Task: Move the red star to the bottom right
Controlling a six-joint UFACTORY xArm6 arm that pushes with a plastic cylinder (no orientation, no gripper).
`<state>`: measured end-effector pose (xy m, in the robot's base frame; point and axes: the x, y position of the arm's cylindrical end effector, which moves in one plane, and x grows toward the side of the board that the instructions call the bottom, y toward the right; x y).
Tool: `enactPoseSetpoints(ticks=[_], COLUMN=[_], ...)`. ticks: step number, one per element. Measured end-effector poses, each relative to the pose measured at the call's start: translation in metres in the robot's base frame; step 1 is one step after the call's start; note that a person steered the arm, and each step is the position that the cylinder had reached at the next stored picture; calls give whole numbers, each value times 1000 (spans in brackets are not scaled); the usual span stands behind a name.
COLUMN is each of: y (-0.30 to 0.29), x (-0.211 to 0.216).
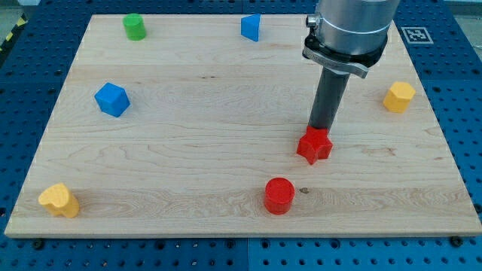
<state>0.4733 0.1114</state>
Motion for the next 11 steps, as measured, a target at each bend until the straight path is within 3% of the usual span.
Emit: enactPoseSetpoints(ticks=[2,3,7,11], y=[-63,-33,12,122], x=[5,29,36,68])
